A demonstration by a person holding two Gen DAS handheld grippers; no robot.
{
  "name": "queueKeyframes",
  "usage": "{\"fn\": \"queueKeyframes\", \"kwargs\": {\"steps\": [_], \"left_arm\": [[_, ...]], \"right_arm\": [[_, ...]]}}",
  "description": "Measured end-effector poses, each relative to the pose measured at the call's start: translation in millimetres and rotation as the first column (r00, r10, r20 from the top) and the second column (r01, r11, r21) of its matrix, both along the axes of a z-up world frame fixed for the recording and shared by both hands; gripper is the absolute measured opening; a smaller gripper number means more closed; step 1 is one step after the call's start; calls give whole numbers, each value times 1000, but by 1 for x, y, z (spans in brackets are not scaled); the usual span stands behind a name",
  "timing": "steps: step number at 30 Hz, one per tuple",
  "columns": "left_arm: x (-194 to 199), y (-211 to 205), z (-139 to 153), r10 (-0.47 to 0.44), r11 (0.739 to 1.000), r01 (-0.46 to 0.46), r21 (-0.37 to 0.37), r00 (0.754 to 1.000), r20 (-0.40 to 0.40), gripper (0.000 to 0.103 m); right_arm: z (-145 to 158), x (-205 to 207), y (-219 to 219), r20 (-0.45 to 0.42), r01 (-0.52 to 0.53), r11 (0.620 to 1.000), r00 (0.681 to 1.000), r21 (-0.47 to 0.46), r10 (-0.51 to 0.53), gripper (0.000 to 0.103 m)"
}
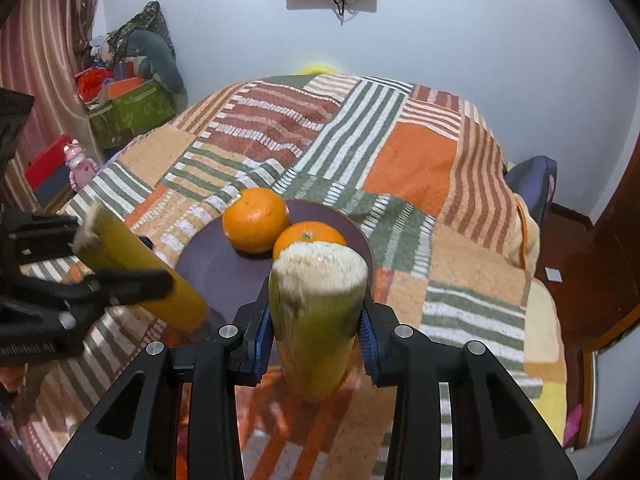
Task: Organize fruits
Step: 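Lower both yellow vegetables onto the purple plate beside the oranges and open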
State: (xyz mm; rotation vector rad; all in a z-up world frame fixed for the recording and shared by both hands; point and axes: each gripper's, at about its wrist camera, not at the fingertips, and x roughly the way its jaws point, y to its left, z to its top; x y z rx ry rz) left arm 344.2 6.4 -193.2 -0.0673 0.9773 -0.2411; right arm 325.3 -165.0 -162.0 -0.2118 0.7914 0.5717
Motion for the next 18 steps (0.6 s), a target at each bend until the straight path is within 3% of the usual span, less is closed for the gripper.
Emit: {"fn": "queueKeyframes", "kwargs": {"steps": [7, 18], "left_arm": [[10, 8, -18, 22, 999, -23, -25, 999, -49, 37], [17, 31, -32, 60, 998, -57, 37, 996, -74, 44]], "right_arm": [[-9, 13, 25, -8, -48, 999, 999, -23, 48, 34], [-20, 25, 59, -14, -132, 988, 991, -83, 132, 33]]}}
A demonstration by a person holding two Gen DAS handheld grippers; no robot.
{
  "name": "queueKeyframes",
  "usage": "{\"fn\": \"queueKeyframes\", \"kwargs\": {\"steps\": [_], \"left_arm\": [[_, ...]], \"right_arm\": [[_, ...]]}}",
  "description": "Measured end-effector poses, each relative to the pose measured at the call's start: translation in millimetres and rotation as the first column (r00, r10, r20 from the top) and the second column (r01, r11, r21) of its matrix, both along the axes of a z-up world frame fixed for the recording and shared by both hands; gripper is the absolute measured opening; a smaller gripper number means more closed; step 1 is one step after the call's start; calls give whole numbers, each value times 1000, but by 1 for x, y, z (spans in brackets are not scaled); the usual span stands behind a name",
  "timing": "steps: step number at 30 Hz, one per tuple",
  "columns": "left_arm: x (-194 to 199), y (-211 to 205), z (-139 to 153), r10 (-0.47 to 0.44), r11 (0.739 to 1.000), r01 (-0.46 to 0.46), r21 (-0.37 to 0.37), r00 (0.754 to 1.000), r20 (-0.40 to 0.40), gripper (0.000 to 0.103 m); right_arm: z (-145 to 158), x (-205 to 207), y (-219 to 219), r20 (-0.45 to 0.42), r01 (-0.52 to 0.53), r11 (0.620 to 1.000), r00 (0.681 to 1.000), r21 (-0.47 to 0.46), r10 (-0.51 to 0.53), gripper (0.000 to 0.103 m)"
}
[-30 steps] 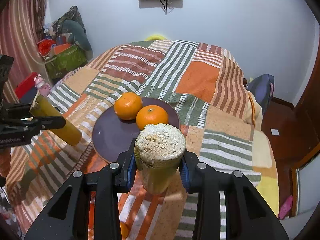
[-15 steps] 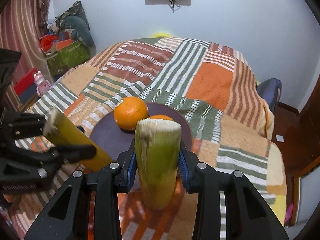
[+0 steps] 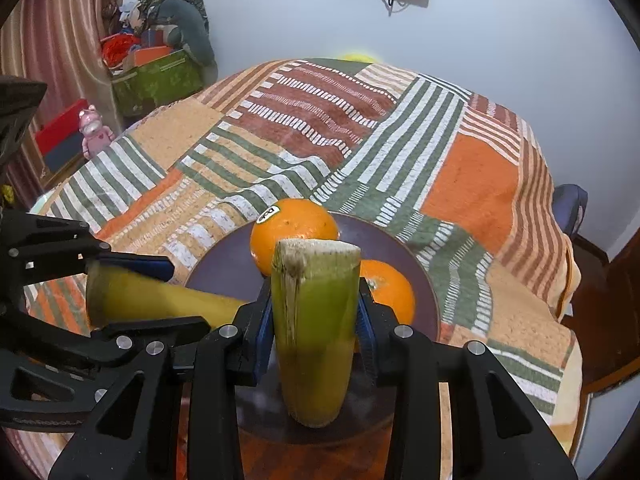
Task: Organize fruits
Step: 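Lower both yellow vegetables onto the purple plate beside the oranges and open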
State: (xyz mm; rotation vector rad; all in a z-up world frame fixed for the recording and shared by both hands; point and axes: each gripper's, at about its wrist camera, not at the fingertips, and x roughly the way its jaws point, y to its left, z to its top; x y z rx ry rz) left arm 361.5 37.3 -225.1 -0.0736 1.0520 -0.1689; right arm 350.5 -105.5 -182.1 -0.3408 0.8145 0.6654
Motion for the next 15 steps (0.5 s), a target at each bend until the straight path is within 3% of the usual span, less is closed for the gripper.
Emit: {"fn": "queueKeyframes", "kwargs": {"steps": [5, 12, 15], "left_arm": [[3, 1, -9, -1, 1000, 1, -11, 1000, -21, 44], [-4, 5, 0, 5, 1000, -5, -13, 1000, 1, 44], [-10, 8, 8, 15, 1000, -15, -4, 1000, 19, 44]], "right_arm": [[-4, 0, 8, -2, -19, 1000, 1000, -12, 19, 33], [-6, 3, 5, -50, -10, 1000, 999, -5, 10, 34], [-6, -1, 2, -56, -2, 1000, 998, -2, 1, 42]]}}
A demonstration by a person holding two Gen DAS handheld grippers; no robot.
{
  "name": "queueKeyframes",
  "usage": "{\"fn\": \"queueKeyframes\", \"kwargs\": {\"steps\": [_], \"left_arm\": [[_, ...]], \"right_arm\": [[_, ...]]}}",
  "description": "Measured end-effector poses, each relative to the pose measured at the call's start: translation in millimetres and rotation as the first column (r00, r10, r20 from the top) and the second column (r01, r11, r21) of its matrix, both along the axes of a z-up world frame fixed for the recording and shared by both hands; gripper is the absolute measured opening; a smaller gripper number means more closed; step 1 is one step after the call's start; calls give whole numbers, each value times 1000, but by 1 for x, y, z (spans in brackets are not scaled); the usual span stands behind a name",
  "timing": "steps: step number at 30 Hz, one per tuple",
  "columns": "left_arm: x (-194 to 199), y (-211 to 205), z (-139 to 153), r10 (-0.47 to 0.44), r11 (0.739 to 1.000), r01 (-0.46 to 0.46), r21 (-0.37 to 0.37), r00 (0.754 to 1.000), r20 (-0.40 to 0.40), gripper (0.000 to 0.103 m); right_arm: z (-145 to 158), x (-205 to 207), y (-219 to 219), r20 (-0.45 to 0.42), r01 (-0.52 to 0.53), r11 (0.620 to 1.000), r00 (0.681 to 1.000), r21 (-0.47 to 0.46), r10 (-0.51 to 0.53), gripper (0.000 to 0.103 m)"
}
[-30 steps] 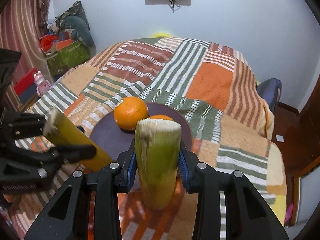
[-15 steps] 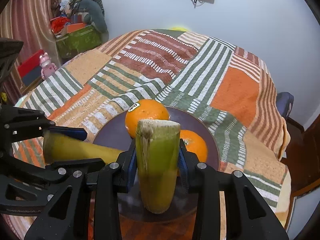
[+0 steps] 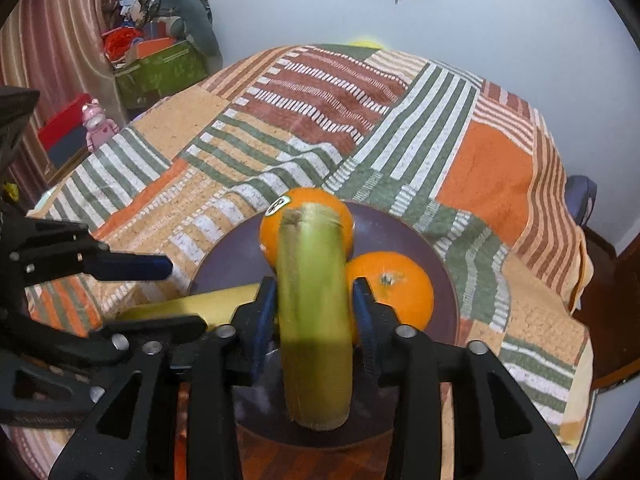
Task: Organize fruits
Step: 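Lower both yellow vegetables onto the purple plate beside the oranges and open, then move both tools from the plate toward the red tomatoes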
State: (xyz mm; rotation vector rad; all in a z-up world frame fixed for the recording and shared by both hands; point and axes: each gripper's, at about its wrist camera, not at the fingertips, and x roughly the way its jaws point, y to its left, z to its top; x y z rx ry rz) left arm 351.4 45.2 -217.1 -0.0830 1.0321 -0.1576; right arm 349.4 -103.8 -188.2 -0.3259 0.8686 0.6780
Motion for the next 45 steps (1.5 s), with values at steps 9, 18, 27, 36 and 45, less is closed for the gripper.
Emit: {"fn": "queueKeyframes", "kwargs": {"steps": [9, 18, 27, 36, 45], "left_arm": [[-29, -3, 31, 5, 998, -8, 55, 998, 69, 45], [-76, -11, 64, 10, 995, -23, 94, 991, 134, 65], [-124, -21, 70, -6, 992, -12, 128, 990, 142, 81], [-151, -24, 42, -41, 994, 35, 105, 998, 52, 82], [-158, -21, 15, -33, 995, 33, 98, 999, 3, 82]], "right_arm": [[26, -27, -27, 14, 53, 997, 998, 49, -54, 43], [65, -83, -59, 66, 76, 989, 994, 126, -85, 52], [63, -127, -74, 34, 87, 983, 995, 162, -93, 62], [18, -147, -62, -76, 81, 991, 994, 107, -73, 62], [-11, -146, -49, -152, 70, 993, 987, 96, -55, 61]]}}
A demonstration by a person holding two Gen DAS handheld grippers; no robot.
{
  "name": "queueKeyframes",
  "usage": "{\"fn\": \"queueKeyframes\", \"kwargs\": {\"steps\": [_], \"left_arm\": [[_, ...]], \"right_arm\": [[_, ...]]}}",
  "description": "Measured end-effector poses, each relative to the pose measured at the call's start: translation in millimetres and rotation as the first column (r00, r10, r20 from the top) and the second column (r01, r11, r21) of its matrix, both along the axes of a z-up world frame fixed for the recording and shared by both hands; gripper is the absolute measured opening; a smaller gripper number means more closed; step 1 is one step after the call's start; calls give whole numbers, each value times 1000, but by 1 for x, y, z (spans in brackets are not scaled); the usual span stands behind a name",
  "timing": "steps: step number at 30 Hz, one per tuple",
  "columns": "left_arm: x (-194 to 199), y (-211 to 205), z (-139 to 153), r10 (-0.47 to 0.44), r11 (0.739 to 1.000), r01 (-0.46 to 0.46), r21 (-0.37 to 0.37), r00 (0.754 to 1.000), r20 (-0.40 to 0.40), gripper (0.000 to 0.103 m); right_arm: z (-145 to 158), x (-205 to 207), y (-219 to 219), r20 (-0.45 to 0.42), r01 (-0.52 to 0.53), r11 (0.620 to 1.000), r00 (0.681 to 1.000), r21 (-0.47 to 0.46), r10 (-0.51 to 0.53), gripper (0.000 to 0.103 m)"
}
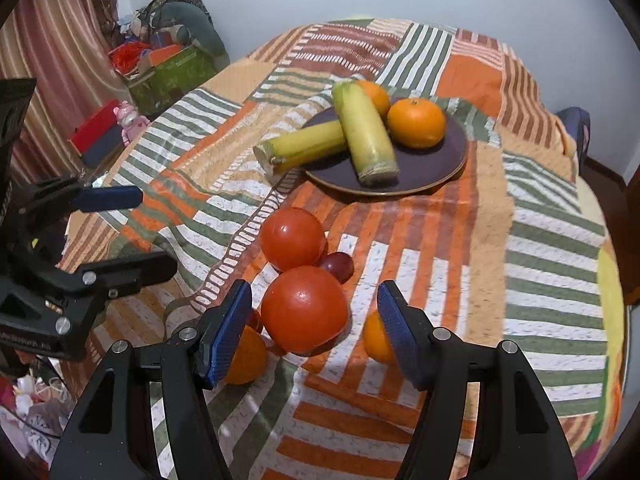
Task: Organize fruits
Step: 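Move both tools from the plate toward the red tomatoes, then grasp the large red tomato with the right tool while the left tool grasps another tomato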
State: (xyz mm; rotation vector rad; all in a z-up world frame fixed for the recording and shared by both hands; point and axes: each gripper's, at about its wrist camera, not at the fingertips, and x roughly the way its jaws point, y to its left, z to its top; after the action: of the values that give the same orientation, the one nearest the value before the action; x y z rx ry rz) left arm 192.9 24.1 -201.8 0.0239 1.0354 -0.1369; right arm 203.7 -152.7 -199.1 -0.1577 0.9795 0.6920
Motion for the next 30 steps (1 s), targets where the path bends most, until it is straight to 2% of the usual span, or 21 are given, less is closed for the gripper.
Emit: {"fn": "queueKeyframes", "kwargs": {"steps": [5, 12, 18, 23, 30], "left_arm": [[3, 0, -7, -7, 1000, 7, -27, 1000, -5, 80], [12, -6, -8, -13, 1000, 13, -5, 1000, 24, 80], [27, -10, -11, -14, 1000, 14, -15, 999, 30, 80], [47, -19, -24, -23, 999, 22, -40, 1000, -16, 80], [66, -32, -42, -37, 999, 35, -30, 997, -68, 80]], "right_arm": [[-11, 0, 8, -30, -39, 999, 999, -23, 39, 49], [-13, 1, 7, -40, -58, 998, 998, -6, 58, 47], [1, 3, -7, -18, -17, 1000, 1000, 21, 17, 47], [20, 11, -29, 23, 45, 998, 999, 54, -46, 47], [32, 24, -53, 55, 107, 991, 992, 76, -112, 47]]}}
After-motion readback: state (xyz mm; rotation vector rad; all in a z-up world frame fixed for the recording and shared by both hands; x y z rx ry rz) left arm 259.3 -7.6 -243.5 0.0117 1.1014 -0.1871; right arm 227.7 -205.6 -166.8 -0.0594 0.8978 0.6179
